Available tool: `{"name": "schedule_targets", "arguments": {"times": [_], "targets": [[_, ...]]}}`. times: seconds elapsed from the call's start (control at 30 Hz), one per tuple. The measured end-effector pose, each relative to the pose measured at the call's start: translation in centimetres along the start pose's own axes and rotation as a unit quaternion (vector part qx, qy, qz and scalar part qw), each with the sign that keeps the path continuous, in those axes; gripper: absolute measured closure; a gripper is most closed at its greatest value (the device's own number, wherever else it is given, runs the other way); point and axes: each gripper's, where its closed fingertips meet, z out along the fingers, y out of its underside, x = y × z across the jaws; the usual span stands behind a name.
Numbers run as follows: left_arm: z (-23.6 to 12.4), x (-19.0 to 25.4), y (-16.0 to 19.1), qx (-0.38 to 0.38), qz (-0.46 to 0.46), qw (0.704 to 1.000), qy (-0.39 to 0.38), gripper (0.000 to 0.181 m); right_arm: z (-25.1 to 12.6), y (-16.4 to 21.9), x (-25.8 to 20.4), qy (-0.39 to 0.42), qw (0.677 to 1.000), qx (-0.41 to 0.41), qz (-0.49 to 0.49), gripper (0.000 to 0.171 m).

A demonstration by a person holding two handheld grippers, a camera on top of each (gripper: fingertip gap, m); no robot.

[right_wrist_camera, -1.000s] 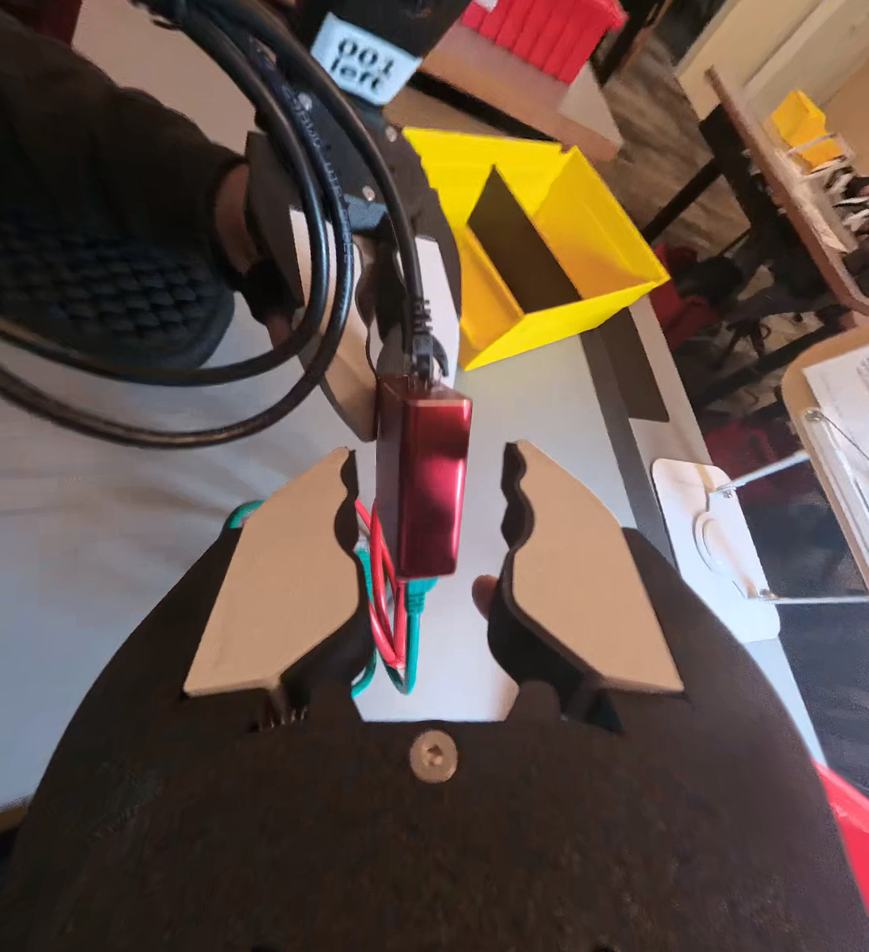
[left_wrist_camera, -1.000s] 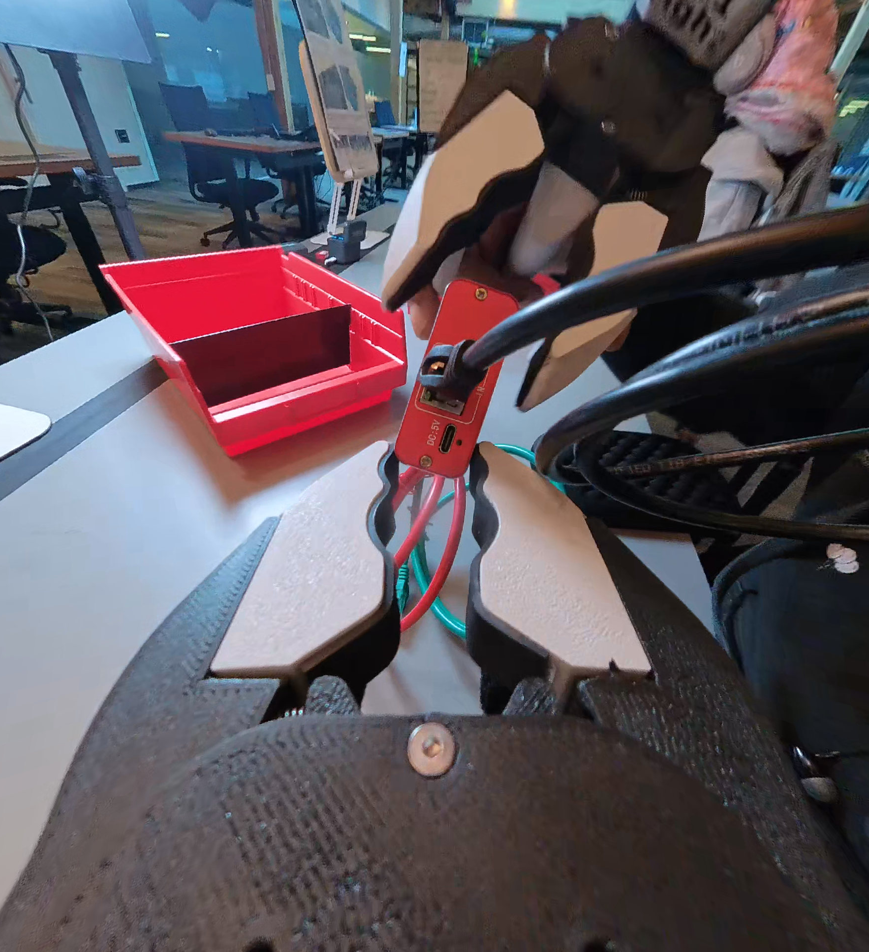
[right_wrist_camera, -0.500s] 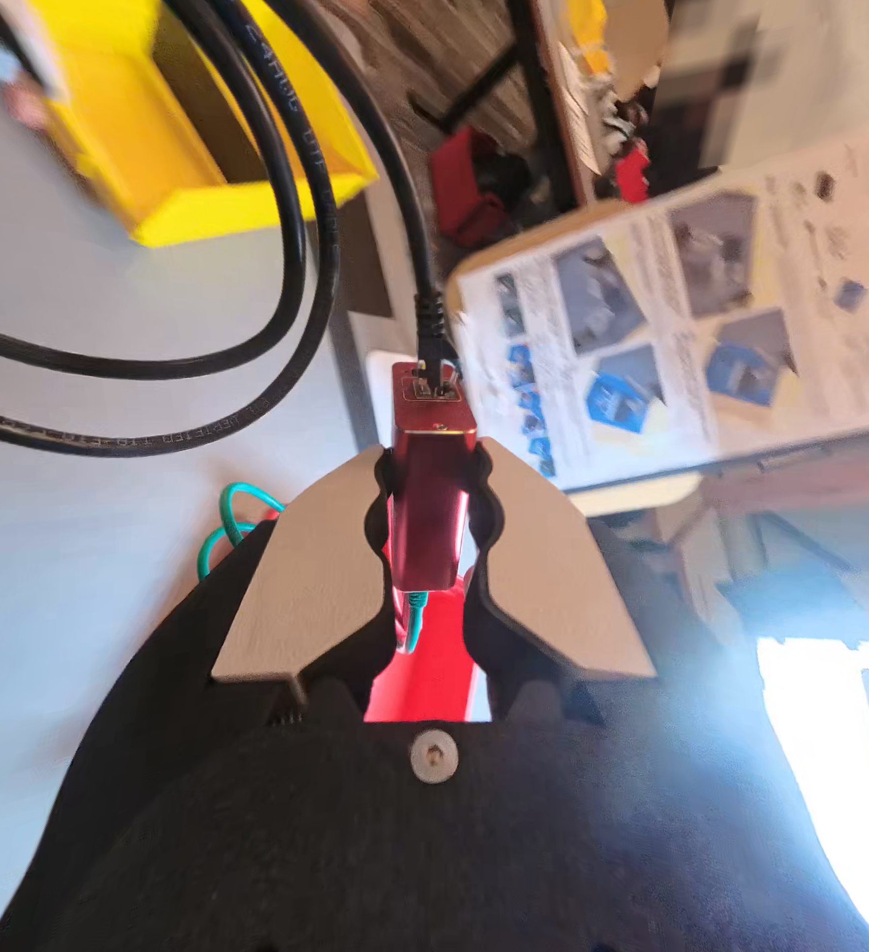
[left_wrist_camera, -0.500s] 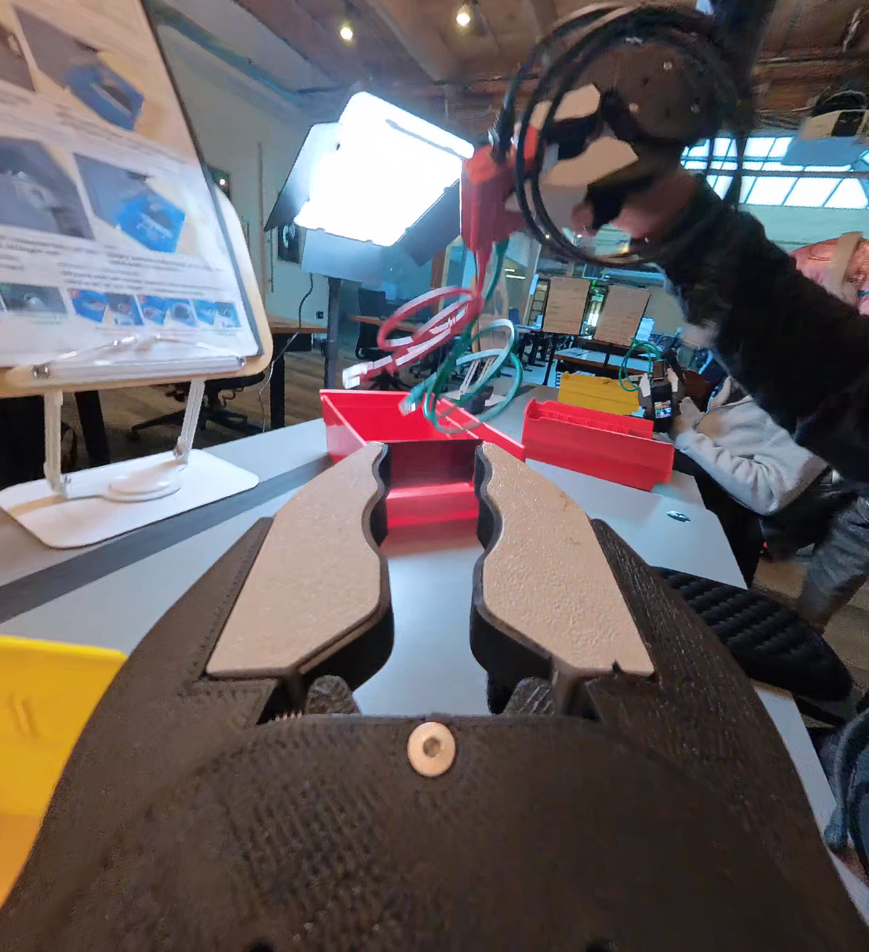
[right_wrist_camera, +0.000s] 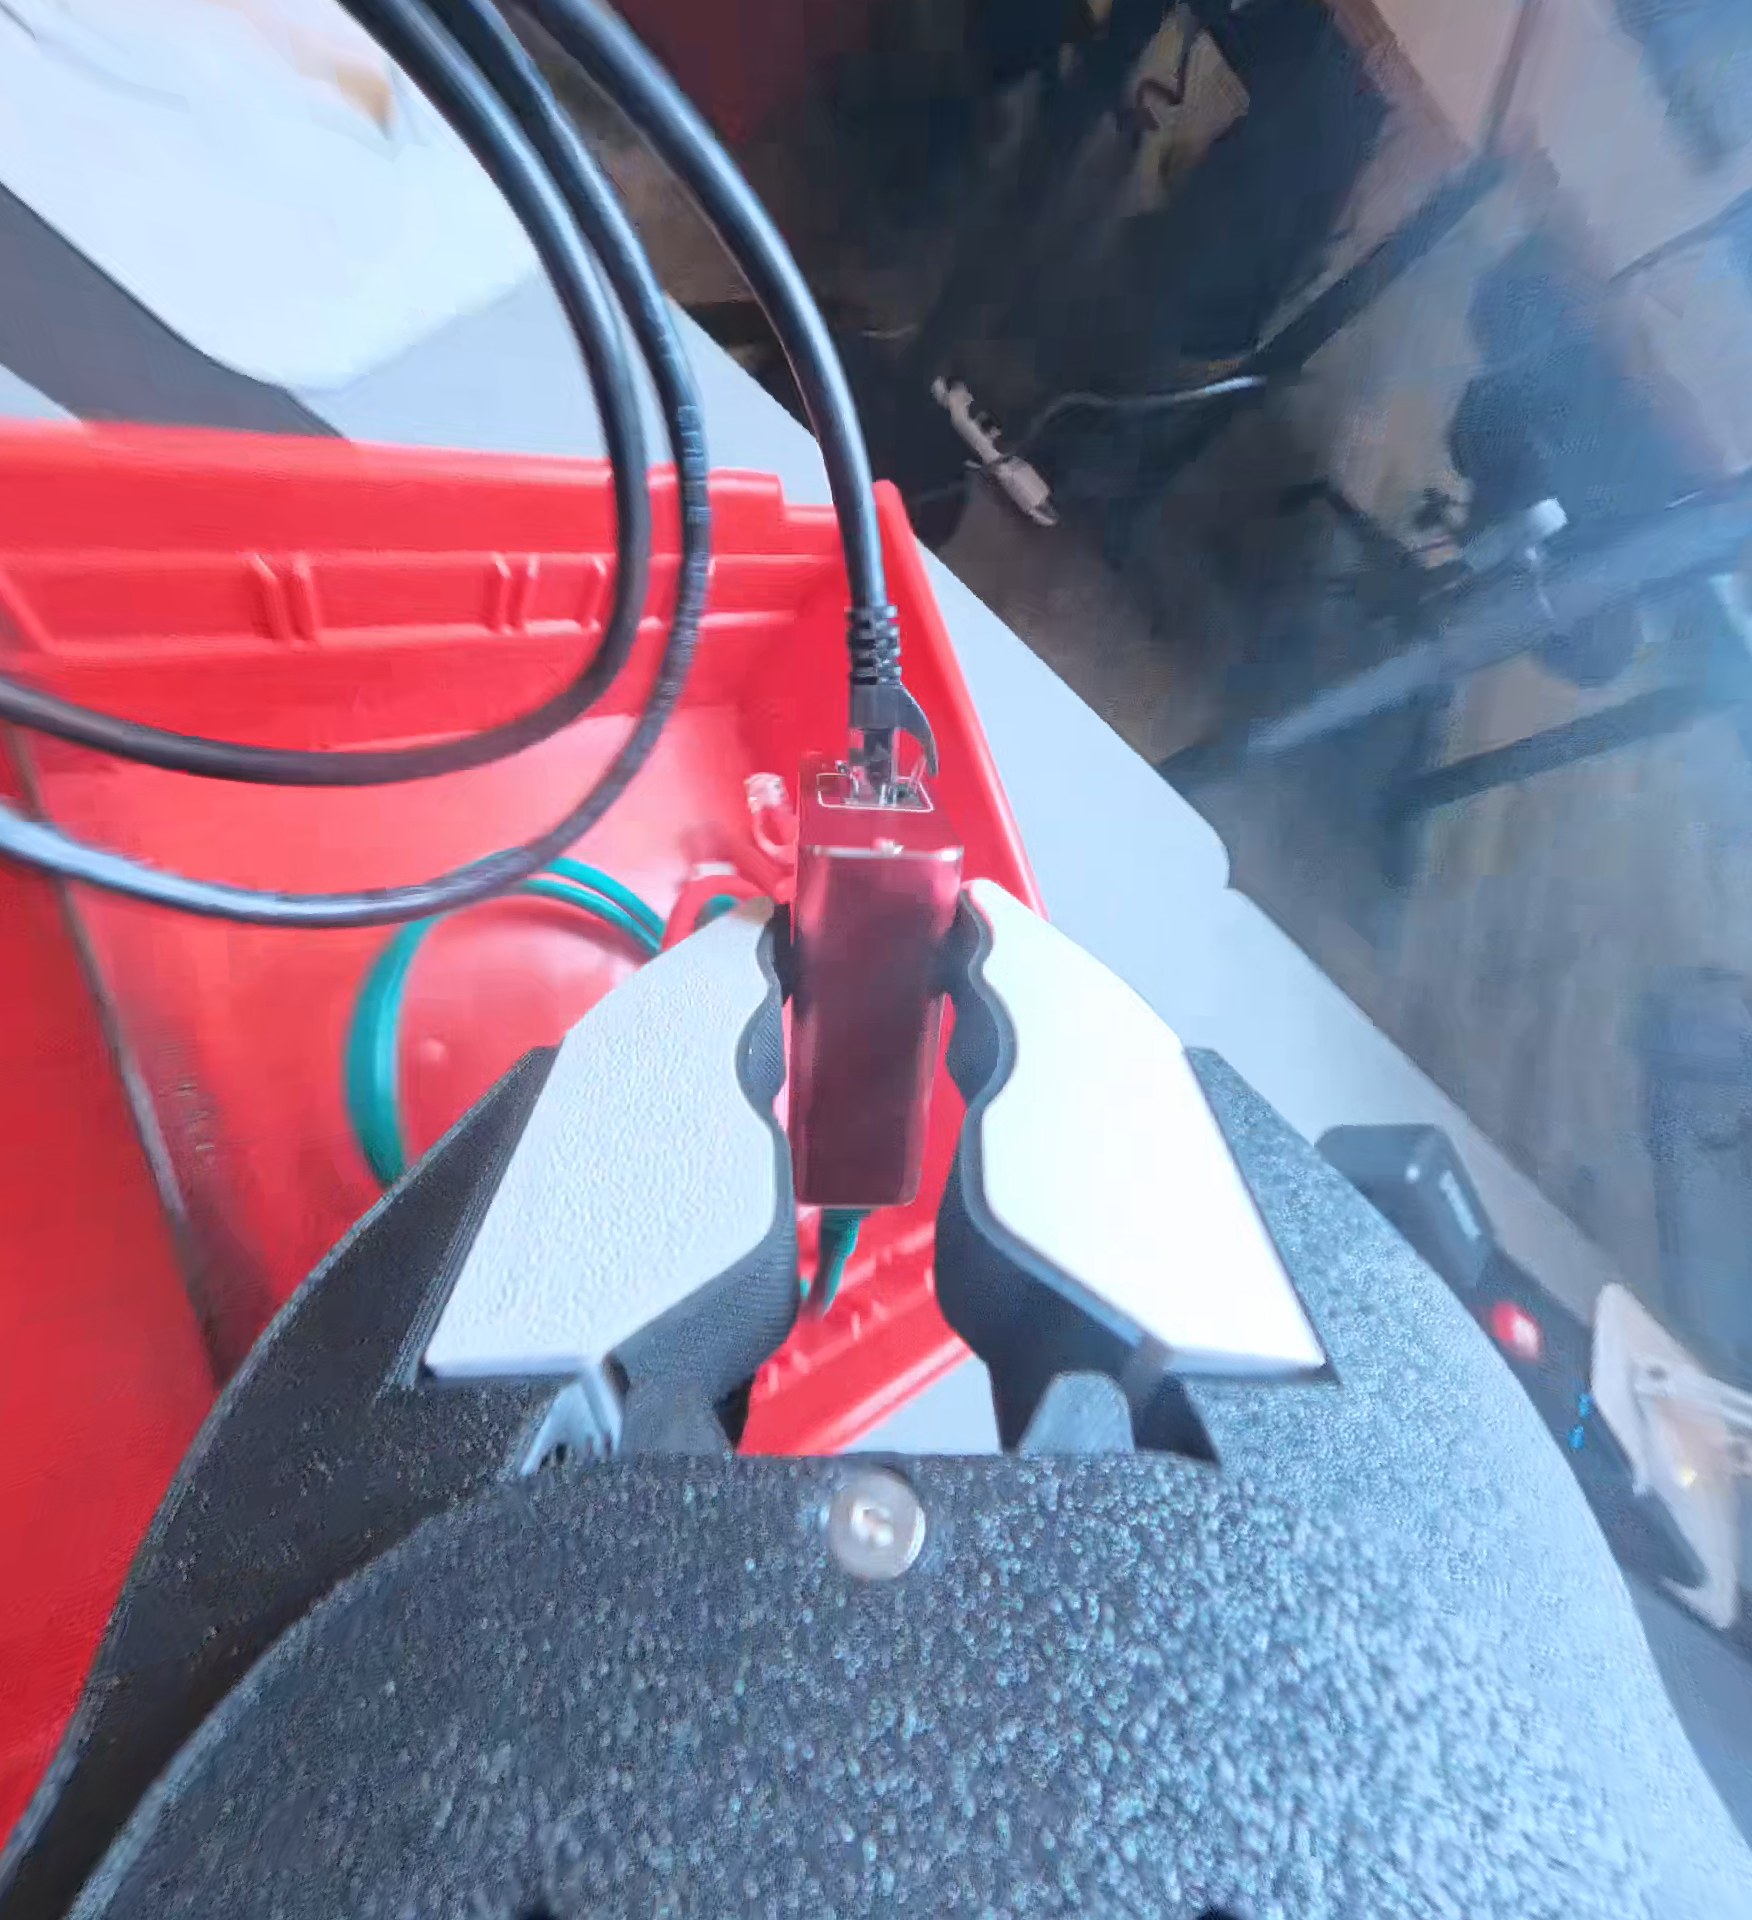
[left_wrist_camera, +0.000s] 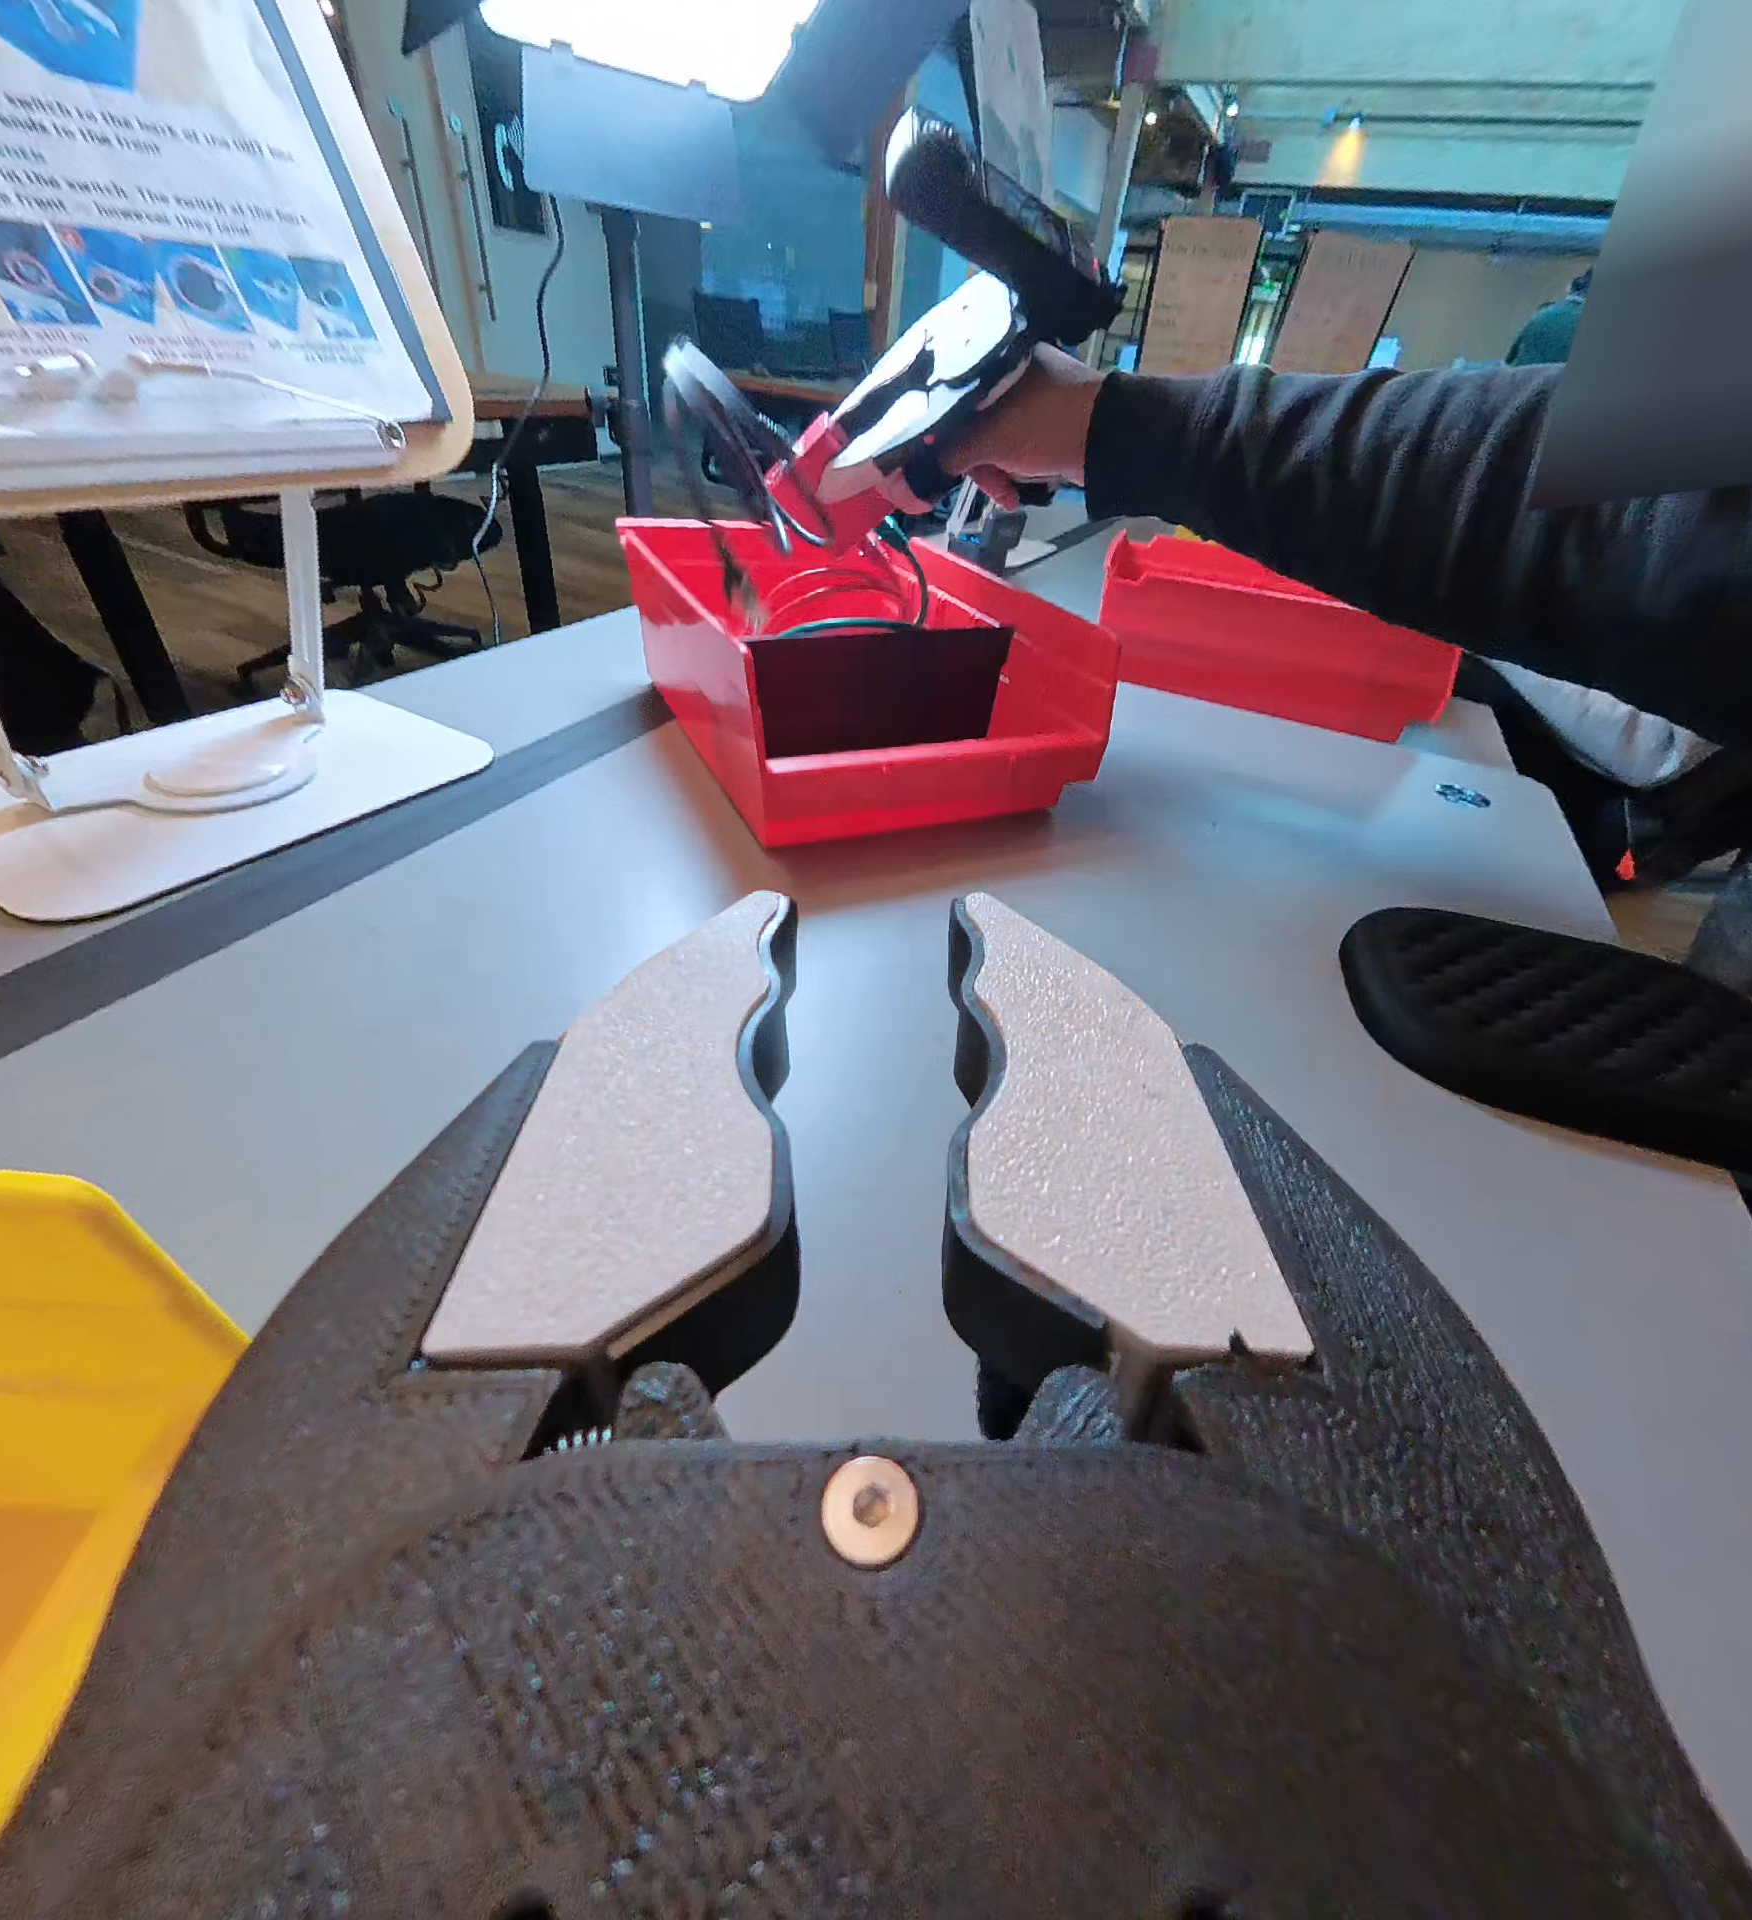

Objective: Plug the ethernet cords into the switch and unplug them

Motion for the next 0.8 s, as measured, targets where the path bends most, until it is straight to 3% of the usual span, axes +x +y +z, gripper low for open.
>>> {"name": "schedule_targets", "arguments": {"times": [0.07, 0.23, 0.37, 0.43, 0.5, 0.57, 0.7, 0.8], "targets": [[0.3, -0.2, 0.6, -0.011, -0.003, 1.000, 0.000, 0.154, 1.1, 0.8, -0.4, 0.012, 1.000, -0.004, -0.001, 0.144], [0.9, -0.3, 2.0, -0.030, -0.020, 0.999, 0.007, 0.155, 3.4, 3.7, -2.7, -0.012, 0.985, -0.153, -0.077, 0.144], [0.9, 0.0, 2.5, -0.039, -0.015, 0.999, 0.009, 0.156, 4.1, 3.4, -3.5, -0.030, 0.981, -0.166, -0.099, 0.143], [1.0, -0.1, 2.7, -0.042, -0.017, 0.999, 0.010, 0.156, 3.8, 3.4, -4.1, -0.061, 0.979, -0.174, -0.086, 0.131], [1.1, -0.1, 3.0, -0.045, -0.021, 0.999, 0.013, 0.156, 2.8, 2.6, -4.5, -0.088, 0.980, -0.169, -0.063, 0.109], [1.1, -0.1, 3.2, -0.048, -0.022, 0.999, 0.015, 0.156, 1.3, 1.2, -4.9, -0.109, 0.982, -0.146, -0.049, 0.100], [1.3, 0.0, 3.4, -0.050, -0.024, 0.998, 0.018, 0.156, -2.9, -3.5, -6.7, -0.117, 0.991, -0.052, -0.028, 0.108], [1.3, 0.0, 3.5, -0.052, -0.025, 0.998, 0.019, 0.157, -5.4, -4.8, -9.0, -0.121, 0.991, -0.039, -0.049, 0.108]]}}
